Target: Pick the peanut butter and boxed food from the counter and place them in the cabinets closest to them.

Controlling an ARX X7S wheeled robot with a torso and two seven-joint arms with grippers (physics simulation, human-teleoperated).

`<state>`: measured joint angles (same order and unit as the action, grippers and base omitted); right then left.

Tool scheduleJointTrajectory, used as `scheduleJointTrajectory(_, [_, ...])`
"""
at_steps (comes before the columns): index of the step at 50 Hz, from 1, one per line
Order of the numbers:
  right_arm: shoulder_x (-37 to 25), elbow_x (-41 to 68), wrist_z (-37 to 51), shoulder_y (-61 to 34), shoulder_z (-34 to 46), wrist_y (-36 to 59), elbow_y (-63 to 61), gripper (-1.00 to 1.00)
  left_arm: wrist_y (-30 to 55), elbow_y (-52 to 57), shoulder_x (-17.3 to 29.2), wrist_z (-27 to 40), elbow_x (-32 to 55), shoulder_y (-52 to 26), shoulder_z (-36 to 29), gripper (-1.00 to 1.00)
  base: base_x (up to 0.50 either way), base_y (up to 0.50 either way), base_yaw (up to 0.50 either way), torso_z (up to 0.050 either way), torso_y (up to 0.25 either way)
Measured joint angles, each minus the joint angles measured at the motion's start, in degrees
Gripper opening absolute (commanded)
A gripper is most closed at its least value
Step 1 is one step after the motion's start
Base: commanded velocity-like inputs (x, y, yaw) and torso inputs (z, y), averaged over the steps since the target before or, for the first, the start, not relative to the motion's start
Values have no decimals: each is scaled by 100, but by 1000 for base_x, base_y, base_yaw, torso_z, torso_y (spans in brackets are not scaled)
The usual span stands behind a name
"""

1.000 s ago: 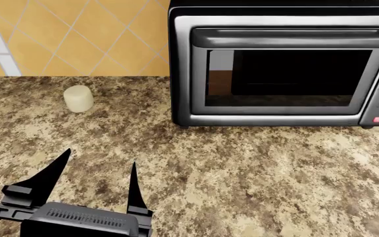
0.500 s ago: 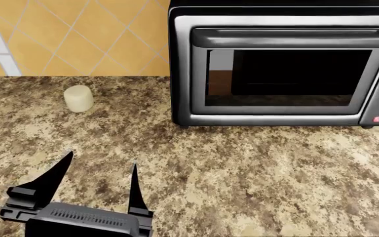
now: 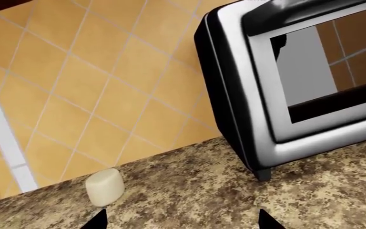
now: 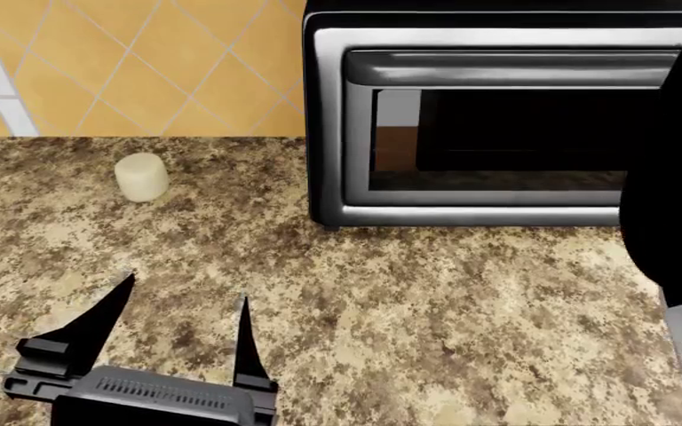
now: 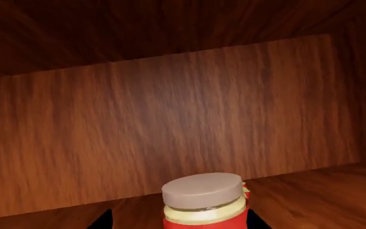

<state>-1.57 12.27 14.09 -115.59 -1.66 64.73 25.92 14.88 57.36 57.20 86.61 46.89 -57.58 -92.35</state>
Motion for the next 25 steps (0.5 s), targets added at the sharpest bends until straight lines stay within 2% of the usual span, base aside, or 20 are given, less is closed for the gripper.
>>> scheduleJointTrajectory(14, [-64,516,645,446,-48,1540,-2159,100,64,27,-15,5,-9,64,69,100,0,0,0,0,0])
scheduleJointTrajectory(18, [-312,1807,1809,586,-146,1863,-2641,100,69,23,-14,-14,-8,75,90,100,0,0,0,0,0])
scheduleJointTrajectory(25, [-786,5093,4305,919,-270,2096,-3289,100,99,13,-29,-51,17,69,129,100,0,0,0,0,0])
